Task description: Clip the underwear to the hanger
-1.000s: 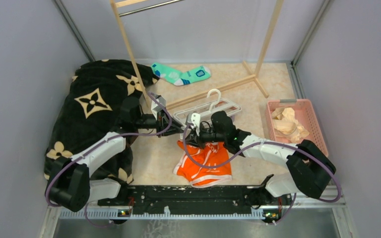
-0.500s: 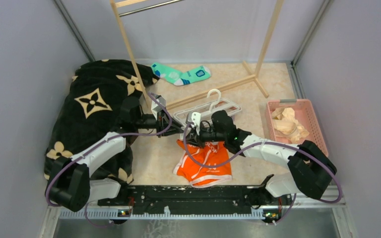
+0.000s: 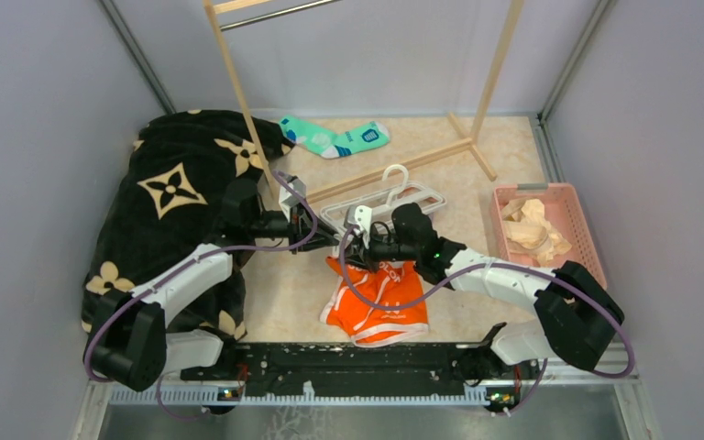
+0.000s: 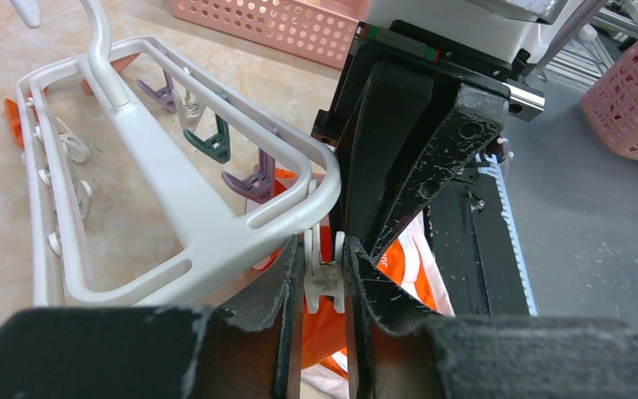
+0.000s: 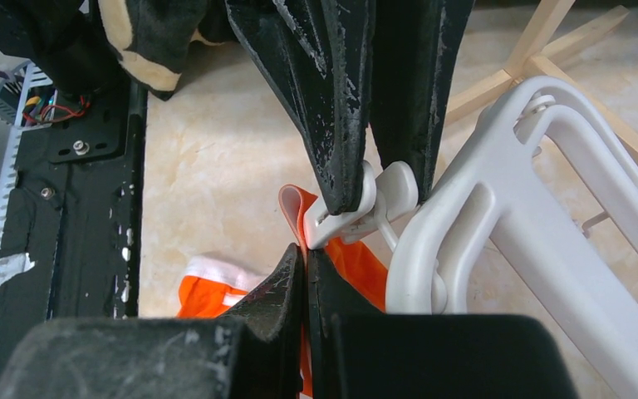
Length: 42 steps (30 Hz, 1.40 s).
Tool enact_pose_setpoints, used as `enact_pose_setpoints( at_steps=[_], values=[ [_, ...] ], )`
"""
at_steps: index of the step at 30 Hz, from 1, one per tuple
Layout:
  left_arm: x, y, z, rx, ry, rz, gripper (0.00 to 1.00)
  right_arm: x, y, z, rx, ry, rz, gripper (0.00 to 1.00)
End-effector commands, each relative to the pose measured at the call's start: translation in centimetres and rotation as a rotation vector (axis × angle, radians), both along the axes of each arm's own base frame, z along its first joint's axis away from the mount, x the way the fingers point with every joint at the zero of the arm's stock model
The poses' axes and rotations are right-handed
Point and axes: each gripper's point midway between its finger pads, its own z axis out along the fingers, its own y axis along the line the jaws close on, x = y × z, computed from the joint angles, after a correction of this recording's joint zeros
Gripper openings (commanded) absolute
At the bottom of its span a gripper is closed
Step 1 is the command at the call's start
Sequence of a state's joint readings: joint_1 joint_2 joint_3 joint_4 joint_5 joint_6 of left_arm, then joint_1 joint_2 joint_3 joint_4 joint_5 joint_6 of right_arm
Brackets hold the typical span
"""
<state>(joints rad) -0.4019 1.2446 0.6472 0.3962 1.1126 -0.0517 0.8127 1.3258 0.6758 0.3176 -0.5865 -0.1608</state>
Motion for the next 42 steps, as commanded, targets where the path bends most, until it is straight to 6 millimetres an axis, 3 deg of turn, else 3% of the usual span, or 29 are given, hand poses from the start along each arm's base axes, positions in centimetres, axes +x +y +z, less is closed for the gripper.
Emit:
enact_pose_setpoints(
  at_steps=[1, 18, 30, 42],
  values=[
    [-0.3, 0.0, 0.5, -0.012, -0.024, -0.031, 0.00, 1.3, 0.8, 4.1, 0.077, -0.086, -0.010, 0.00],
    [-0.2, 0.0, 0.6, -0.016, -0.019, -0.030, 0.00, 2.3, 1.2, 2.7, 0.031, -0.059, -0.035, 0.00],
    [-0.2, 0.0, 0.8, -0.020, -0.022, -0.027, 0.00, 3.4, 0.4, 2.5, 0.046, -0.045, -0.152, 0.00],
    [-0.3, -0.1, 0.9, -0.024, -0.022, -0.030, 0.00, 3.0, 0.3, 3.1, 0.152, -0.027, -0.177, 0.00]
  ],
)
